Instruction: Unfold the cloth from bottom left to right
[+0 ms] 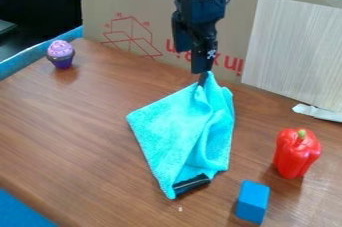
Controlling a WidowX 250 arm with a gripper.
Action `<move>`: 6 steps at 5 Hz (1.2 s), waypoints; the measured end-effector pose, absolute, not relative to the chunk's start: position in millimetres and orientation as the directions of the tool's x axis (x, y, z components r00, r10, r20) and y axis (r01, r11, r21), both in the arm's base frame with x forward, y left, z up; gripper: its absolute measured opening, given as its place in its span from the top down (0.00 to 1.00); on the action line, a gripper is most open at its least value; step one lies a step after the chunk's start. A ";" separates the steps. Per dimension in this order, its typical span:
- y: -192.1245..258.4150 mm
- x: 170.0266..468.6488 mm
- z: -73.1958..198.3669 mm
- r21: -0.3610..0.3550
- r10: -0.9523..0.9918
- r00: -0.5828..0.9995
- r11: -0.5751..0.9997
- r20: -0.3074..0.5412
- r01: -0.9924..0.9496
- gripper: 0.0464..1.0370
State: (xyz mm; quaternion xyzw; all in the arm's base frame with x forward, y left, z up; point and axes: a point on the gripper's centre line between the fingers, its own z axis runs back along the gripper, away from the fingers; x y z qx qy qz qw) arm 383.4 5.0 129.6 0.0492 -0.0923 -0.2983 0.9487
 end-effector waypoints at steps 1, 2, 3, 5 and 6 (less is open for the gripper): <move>4.3 383.1 115.3 0.121 -0.571 0.813 0.820 0.115 0.559 0.04; 1.0 393.8 95.9 0.075 -0.552 0.829 0.834 0.088 0.547 0.04; 9.7 405.5 69.7 0.037 -0.494 0.867 0.870 0.064 0.492 0.04; 6.8 420.7 59.3 -0.040 -0.356 0.920 0.929 0.162 0.367 0.04; 4.4 422.6 60.8 -0.069 -0.341 0.921 0.931 0.186 0.359 0.07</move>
